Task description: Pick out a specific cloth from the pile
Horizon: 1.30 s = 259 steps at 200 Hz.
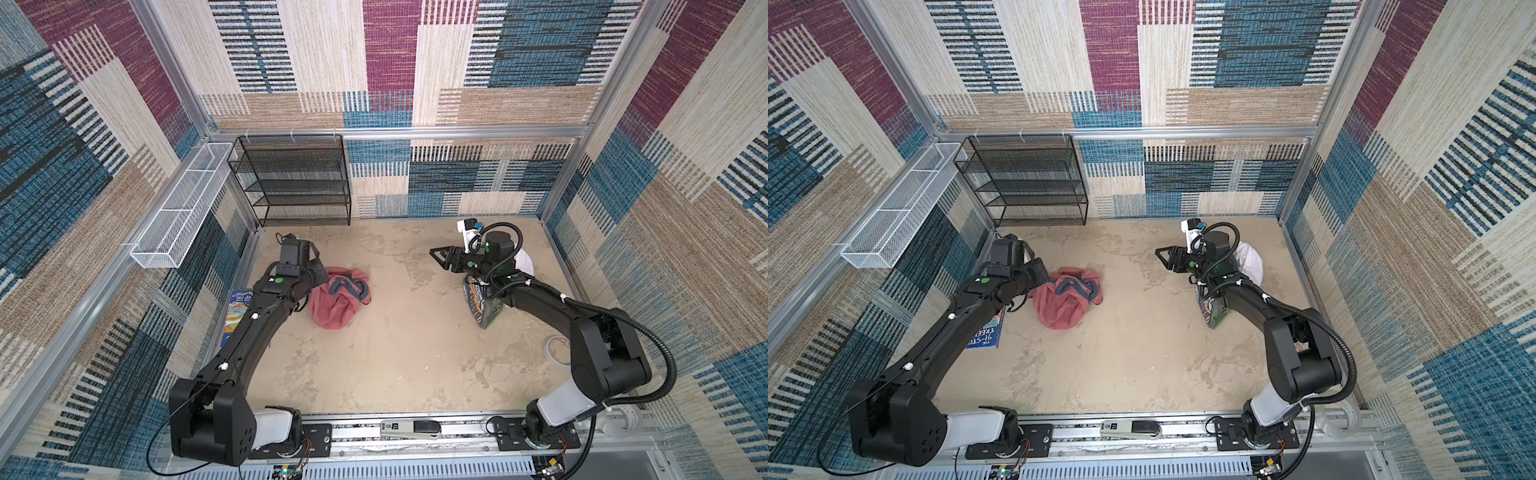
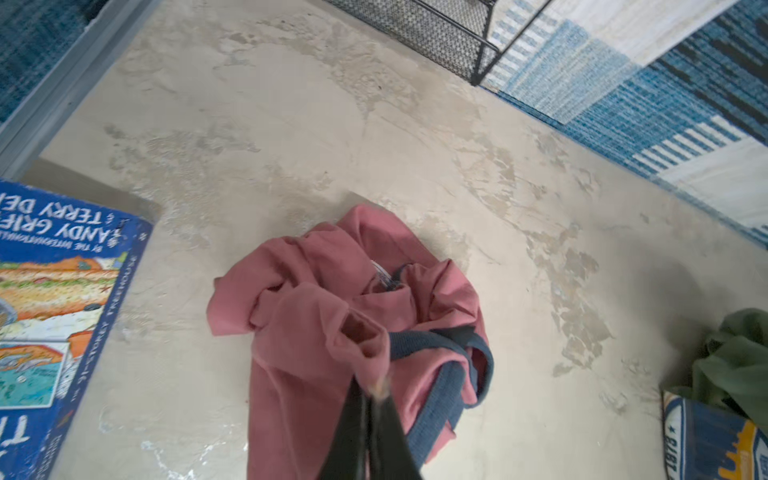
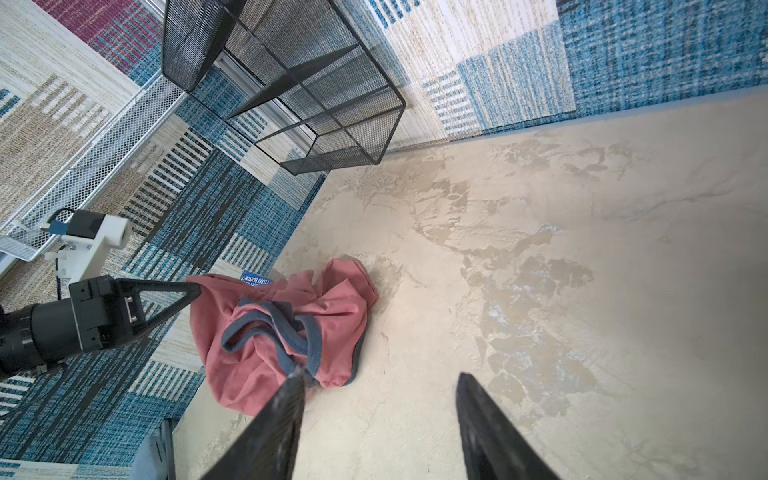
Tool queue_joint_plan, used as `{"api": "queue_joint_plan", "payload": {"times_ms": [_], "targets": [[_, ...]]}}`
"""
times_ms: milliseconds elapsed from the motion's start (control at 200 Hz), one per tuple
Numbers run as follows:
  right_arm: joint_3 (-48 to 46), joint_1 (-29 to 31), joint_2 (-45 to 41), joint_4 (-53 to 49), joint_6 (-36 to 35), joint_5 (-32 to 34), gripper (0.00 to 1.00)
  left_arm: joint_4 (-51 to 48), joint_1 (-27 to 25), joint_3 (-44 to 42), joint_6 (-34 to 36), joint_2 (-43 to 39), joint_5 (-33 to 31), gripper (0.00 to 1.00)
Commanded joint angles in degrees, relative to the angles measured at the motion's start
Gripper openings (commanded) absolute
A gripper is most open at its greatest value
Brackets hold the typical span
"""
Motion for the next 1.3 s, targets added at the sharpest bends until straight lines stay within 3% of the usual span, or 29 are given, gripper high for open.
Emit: {"api": "queue_joint_plan", "payload": {"times_ms": [0, 215, 491, 946, 981, 1017, 1082, 1112, 1167, 1292], "targets": [[-0.4, 0.0, -0.5, 1.7, 0.1, 0.5, 0.61, -0.8, -3.9, 2.5, 4.1, 3.2, -2.5, 0.00], [-1.0, 0.0, -0.7, 1.9, 0.2, 0.6, 0.61, -0.8, -11.3, 6.1, 8.2, 12.8, -4.0, 0.00], [-1.9, 0.0, -1.3, 1.6, -0.3, 1.1, 0.61, -1.6, -13.5, 9.1, 7.9, 23.4, -2.2, 0.00], [-1.9, 0.0, -1.8, -0.1, -1.5, 3.4, 0.62, -0.2, -13.7, 6.5, 5.7, 24.0, -1.3, 0.00], [-1.9, 0.0, -2.3, -0.4, -2.0, 3.8, 0.63, -0.3, -13.7, 6.4, 5.6, 22.8, -1.3, 0.16], [-1.9, 0.0, -2.8, -0.7, -2.6, 4.3, 0.66, -0.3, -13.6, 6.4, 5.6, 21.5, -1.5, 0.24], [-1.7, 0.0, -3.9, -1.8, -4.1, 5.1, 0.82, -0.2, -13.6, 6.3, 5.9, 19.1, -2.1, 0.40], [-1.6, 0.0, -4.6, -2.2, -4.8, 5.5, 0.89, -0.4, -13.6, 6.4, 6.1, 18.1, -2.4, 0.54], [-1.6, -0.1, -5.8, -2.8, -5.8, 6.8, 1.00, -1.1, -13.6, 7.0, 6.7, 16.6, -2.6, 0.57], [-1.4, -0.8, -8.6, -5.1, -7.3, 10.7, 1.00, -3.7, -13.6, 7.8, 7.4, 12.7, -5.7, 0.59]]}}
